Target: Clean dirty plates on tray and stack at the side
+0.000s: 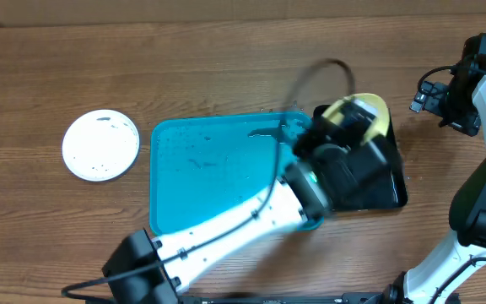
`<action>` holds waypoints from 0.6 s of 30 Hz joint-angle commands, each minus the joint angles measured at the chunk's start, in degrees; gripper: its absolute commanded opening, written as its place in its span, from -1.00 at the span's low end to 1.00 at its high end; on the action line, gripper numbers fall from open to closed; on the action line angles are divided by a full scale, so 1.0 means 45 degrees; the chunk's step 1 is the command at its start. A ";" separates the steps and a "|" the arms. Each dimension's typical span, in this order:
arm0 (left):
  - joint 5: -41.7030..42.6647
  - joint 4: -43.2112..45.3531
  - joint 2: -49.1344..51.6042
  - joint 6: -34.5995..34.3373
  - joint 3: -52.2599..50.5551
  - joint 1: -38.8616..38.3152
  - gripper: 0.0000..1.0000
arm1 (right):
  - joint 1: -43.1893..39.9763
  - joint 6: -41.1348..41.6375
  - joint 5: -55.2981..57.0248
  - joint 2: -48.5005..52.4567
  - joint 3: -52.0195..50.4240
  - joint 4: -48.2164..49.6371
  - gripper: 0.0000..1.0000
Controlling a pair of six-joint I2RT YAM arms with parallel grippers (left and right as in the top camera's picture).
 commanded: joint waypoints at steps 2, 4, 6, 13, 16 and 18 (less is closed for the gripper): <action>0.6266 -0.0588 0.0228 -0.2832 0.0073 0.2822 -0.91 | -0.0049 0.0049 -0.0015 -0.0306 0.0053 0.0078 1.00; 0.8665 -0.0792 0.0228 -0.2885 0.0073 0.4197 -0.91 | -0.0049 0.0053 -0.0015 -0.0306 0.0053 0.0078 1.00; 1.1157 -0.1127 0.0228 -0.2890 0.0073 0.5858 -0.92 | -0.0049 0.0049 -0.0015 -0.0306 0.0053 0.0078 1.00; 1.3906 -0.3288 0.0228 -0.2871 0.0073 1.1006 -0.92 | -0.0049 0.0053 -0.0015 -0.0306 0.0053 0.0078 1.00; 1.2779 -0.4585 0.0233 -0.2861 0.0073 1.3435 -0.92 | -0.0049 0.0053 -0.0015 -0.0306 0.0053 0.0078 1.00; 1.1851 -0.5115 0.0233 -0.2866 0.0058 1.4596 -0.92 | -0.0049 0.0049 -0.0015 -0.0306 0.0053 0.0078 1.00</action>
